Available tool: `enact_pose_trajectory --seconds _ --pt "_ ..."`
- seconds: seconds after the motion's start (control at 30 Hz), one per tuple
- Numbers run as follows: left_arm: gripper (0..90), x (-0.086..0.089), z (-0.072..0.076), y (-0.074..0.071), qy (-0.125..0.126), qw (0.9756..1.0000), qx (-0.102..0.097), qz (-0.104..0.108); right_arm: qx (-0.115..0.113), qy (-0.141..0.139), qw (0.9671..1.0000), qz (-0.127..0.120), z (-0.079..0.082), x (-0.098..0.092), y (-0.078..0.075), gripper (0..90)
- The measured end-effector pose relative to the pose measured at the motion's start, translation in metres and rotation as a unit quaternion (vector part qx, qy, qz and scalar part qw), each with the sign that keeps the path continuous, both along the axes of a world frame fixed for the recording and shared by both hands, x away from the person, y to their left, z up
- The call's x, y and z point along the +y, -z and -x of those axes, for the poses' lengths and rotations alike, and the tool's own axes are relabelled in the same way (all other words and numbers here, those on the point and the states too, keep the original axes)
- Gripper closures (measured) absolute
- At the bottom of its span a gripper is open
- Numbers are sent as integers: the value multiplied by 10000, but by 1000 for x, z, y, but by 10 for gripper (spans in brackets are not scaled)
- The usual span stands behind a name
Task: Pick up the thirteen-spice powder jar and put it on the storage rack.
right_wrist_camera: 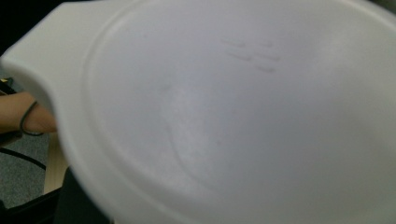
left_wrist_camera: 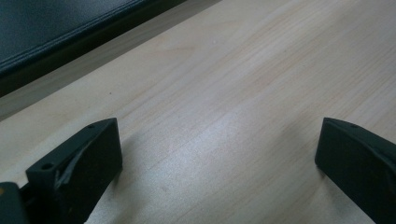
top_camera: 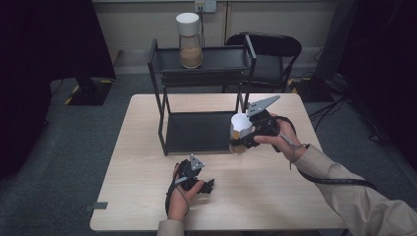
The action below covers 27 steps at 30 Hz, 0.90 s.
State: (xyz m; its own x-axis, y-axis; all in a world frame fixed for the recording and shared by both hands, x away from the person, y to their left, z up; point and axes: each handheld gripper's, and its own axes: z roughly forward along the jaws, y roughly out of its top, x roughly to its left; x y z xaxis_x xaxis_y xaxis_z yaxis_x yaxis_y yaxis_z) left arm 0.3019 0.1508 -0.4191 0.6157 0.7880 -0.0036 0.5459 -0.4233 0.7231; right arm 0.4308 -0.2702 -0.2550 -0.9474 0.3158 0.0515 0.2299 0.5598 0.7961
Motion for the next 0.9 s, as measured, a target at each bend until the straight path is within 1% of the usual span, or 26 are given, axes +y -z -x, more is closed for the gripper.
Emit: enact_pose_trajectory --seconds 0.03,0.13,0.17,0.2,0.27,0.33,0.37,0.4,0.43,0.47,0.53,0.67,0.8,0.83,0.9 --pt "0 0 0 0 -3 10000 0 2 0 0 10000 0 0 0 0 299" --pt "0 0 0 0 7 10000 4 -6 -24 21 10000 -2 -4 4 -10 299" --pt "0 0 0 0 7 10000 4 -6 -24 21 10000 -2 -4 4 -10 299" --pt "0 0 0 0 9 10000 -2 -14 -62 24 10000 13 -5 6 -15 299" --pt "0 0 0 0 6 10000 3 -9 -86 37 10000 25 -6 8 -21 299" --pt "0 0 0 0 5 10000 2 -8 -103 33 9999 23 -7 9 -24 299" --pt "0 0 0 0 5 10000 2 -8 -129 32 9999 49 -8 11 -30 299" --pt "0 0 0 0 9 10000 4 -15 -128 34 9999 64 -9 12 -33 299" --pt "0 0 0 0 1 10000 2 -2 -128 34 9999 64 -9 12 -33 299" --pt "0 0 0 0 1 10000 4 -1 -123 47 9999 74 -10 14 -38 299" --pt "0 0 0 0 5 10000 -1 0 -125 46 9999 84 -11 16 -43 299" --pt "0 0 0 0 5 10000 -6 3 -142 74 9998 73 -13 18 -51 299" --pt "0 0 0 0 6 10000 -4 3 -157 112 9997 115 -15 22 -61 299" --pt "0 0 0 0 6 10000 -4 3 -157 112 9997 115 -15 22 -61 299" --pt "0 0 0 0 7 10000 -3 2 -181 138 9997 111 -17 24 -68 299"
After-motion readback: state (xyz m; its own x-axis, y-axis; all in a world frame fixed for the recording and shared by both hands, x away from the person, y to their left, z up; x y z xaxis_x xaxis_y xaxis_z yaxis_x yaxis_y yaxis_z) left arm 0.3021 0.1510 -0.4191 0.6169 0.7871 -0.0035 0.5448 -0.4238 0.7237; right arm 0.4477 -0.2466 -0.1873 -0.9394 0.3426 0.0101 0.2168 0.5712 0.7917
